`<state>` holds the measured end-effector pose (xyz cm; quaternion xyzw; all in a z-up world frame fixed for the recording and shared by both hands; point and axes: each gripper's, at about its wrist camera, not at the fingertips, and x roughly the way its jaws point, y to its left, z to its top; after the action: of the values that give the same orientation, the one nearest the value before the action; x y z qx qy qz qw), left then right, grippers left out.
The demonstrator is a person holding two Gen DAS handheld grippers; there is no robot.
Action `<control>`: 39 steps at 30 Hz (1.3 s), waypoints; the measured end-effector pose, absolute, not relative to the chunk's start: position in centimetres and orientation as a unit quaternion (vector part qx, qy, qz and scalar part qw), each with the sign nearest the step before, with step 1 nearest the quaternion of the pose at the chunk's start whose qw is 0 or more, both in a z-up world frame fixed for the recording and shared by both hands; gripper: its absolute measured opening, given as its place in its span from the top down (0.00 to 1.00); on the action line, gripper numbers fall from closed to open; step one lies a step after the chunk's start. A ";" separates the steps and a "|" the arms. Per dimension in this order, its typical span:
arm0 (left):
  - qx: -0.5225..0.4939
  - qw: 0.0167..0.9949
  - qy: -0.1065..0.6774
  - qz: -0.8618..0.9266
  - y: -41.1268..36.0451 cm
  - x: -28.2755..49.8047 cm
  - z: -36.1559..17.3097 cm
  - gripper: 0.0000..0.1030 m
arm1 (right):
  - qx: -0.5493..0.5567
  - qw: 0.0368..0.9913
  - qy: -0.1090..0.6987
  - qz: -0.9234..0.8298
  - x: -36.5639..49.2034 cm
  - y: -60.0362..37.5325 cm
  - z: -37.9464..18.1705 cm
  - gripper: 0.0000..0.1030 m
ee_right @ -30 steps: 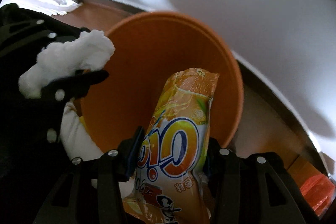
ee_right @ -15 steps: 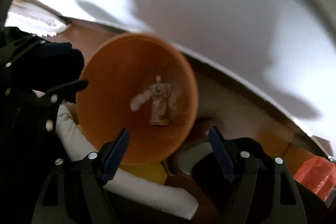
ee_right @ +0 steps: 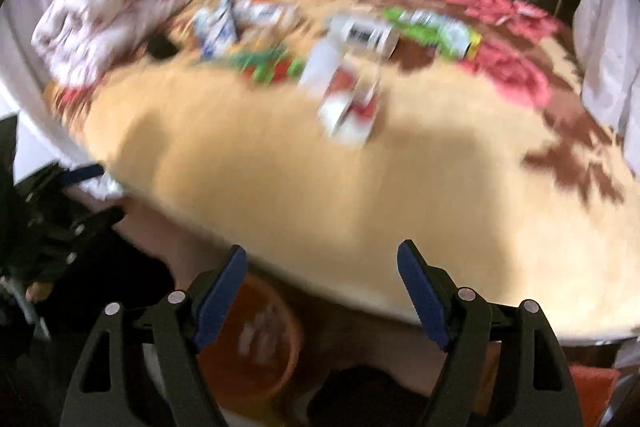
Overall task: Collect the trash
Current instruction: 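Grasp the red-white wrapper with right tool while left tool grasps the toy car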
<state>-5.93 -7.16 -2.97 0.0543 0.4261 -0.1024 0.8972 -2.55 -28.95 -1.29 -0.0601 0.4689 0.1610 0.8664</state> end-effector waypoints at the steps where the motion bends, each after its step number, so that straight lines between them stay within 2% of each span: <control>1: 0.049 0.899 0.423 -0.100 -6.9 -5.3 -2.7 0.26 | -0.057 0.870 0.465 0.153 -1.3 -29.6 -1.2 0.26; 9: 0.040 0.902 0.421 -0.088 -6.9 -1.4 -3.0 0.26 | -0.038 0.882 0.454 0.125 5.4 -28.6 -2.3 0.27; 12: 0.039 0.901 0.424 -0.088 -7.0 -0.8 -3.5 0.26 | -0.042 0.876 0.463 0.131 7.1 -27.9 -3.5 0.45; 13: 0.038 0.900 0.426 -0.088 -7.3 -0.4 -3.7 0.26 | -0.038 0.873 0.468 0.134 7.5 -27.8 -4.0 0.62; 17: 0.030 0.898 0.431 -0.085 -8.0 0.5 -4.1 0.26 | -0.050 0.884 0.446 0.130 6.9 -27.7 -4.4 0.69; 20: 0.028 0.898 0.431 -0.082 -8.7 1.2 -4.2 0.26 | -0.060 0.889 0.433 0.136 6.2 -27.9 -4.3 0.70; 34: -0.019 0.897 0.430 -0.102 -11.8 4.6 -4.3 0.26 | 0.020 0.906 0.408 0.113 3.5 -34.4 -3.4 0.68; 36: -0.017 0.898 0.427 -0.102 -12.2 5.6 -4.4 0.22 | 0.025 0.907 0.405 0.113 3.3 -34.7 -3.3 0.68; 39: -0.021 0.898 0.428 -0.104 -12.7 7.5 -4.8 0.21 | 0.027 0.908 0.401 0.117 3.0 -34.8 -3.1 0.68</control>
<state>7.46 -12.68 -4.76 -0.0212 0.4280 -0.1042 0.8975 3.02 -34.80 -3.11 0.0269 0.4005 0.1174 0.9083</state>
